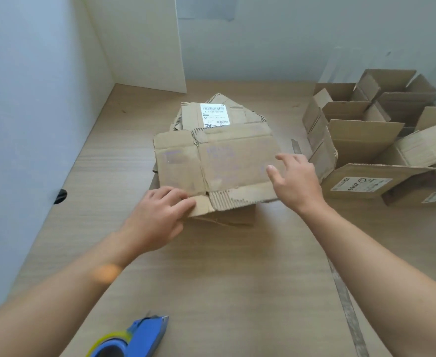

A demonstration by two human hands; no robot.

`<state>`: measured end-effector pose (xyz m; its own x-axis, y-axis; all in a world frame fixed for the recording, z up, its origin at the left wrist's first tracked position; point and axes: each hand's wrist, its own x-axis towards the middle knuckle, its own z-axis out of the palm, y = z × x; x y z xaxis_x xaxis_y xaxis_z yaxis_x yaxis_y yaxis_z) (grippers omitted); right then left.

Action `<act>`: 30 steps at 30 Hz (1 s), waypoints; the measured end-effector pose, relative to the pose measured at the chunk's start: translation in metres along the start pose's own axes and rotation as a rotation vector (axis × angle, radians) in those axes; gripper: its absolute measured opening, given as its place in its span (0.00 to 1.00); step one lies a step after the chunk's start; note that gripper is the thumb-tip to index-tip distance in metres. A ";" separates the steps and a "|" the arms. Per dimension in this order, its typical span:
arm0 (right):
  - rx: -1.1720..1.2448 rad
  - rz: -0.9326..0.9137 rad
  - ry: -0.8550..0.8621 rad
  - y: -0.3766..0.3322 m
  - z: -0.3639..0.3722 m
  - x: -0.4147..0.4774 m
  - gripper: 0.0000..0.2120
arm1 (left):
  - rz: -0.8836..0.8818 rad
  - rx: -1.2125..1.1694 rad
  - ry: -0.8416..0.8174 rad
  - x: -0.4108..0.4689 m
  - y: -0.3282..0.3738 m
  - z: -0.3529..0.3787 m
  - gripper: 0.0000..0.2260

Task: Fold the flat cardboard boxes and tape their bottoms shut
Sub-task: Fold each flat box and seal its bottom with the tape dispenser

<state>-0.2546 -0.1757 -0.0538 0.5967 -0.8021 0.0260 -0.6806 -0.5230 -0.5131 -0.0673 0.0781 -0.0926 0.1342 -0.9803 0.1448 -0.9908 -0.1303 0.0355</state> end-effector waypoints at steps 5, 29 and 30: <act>0.197 0.327 -0.139 0.022 0.021 0.007 0.31 | -0.322 -0.426 0.033 -0.012 -0.002 0.004 0.28; 1.109 0.064 -0.261 0.113 -0.047 -0.194 0.32 | -0.637 -1.195 0.102 -0.097 0.190 -0.058 0.49; 1.094 0.049 -0.278 0.117 -0.047 -0.206 0.32 | -0.646 -1.172 0.118 -0.107 0.201 -0.053 0.48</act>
<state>-0.4776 -0.0851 -0.0790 0.7465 -0.6513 -0.1363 -0.0490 0.1505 -0.9874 -0.2795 0.1647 -0.0487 0.6284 -0.7657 -0.1372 -0.1602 -0.3000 0.9404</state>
